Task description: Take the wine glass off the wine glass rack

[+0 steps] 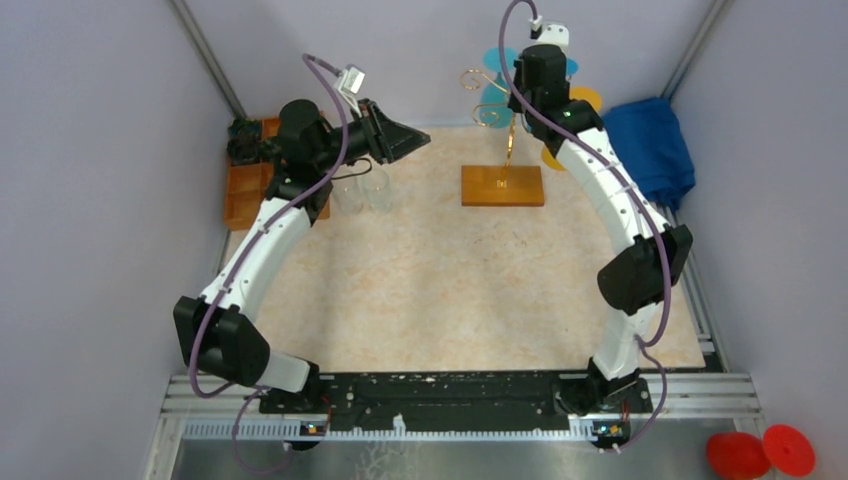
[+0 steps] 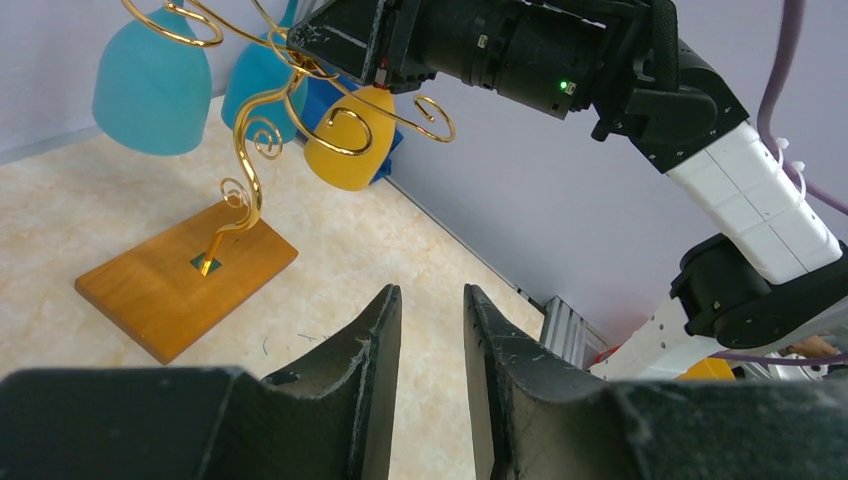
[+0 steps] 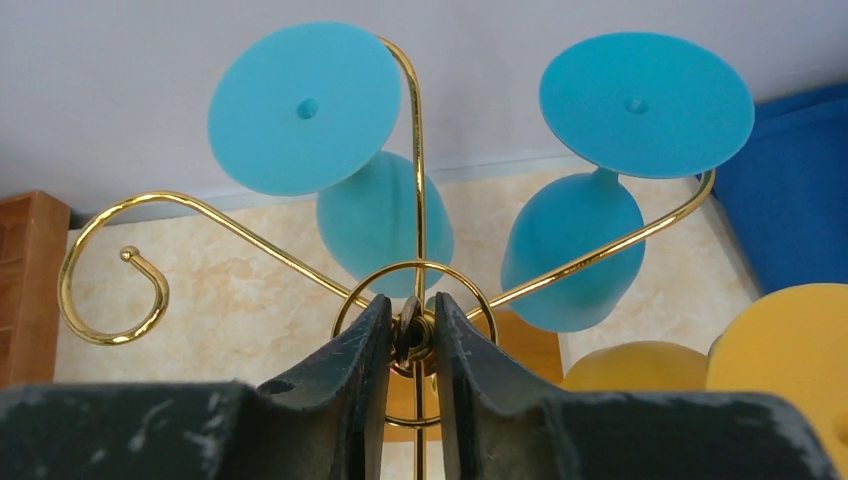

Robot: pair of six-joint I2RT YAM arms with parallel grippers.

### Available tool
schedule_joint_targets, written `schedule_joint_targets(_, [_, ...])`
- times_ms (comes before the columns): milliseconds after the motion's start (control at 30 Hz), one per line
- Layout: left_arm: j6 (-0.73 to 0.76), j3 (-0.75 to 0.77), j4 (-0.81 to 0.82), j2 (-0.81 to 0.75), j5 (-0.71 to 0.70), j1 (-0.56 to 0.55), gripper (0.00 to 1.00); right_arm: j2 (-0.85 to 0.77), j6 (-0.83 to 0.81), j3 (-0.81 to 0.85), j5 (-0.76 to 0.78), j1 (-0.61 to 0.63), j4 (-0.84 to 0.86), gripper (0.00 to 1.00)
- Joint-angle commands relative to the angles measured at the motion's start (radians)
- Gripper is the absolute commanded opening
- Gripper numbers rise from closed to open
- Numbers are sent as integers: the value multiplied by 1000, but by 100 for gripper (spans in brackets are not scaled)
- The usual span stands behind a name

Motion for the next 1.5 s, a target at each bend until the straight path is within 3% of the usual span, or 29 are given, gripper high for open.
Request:
schedule_joint_targets(0, [25, -17, 19, -14, 24, 0, 36, 3, 6, 5, 1, -6, 18, 14])
schedule_joint_targets(67, [26, -21, 16, -16, 19, 1, 35, -14, 7, -19, 1, -7, 35, 1])
schedule_joint_targets(100, [27, -23, 16, -15, 17, 1, 35, -21, 7, -24, 3, -6, 44, 0])
schedule_joint_targets(867, [44, 25, -25, -11, 1, 0, 31, -172, 7, -23, -105, 18, 15, 0])
schedule_joint_targets(1100, [39, 36, -21, -1, 2, 1, 31, -156, -1, 28, -116, 21, -16, 0])
schedule_joint_targets(1467, [39, 53, -20, 13, 0, 2, 30, -90, -9, 249, -168, 26, -124, 0])
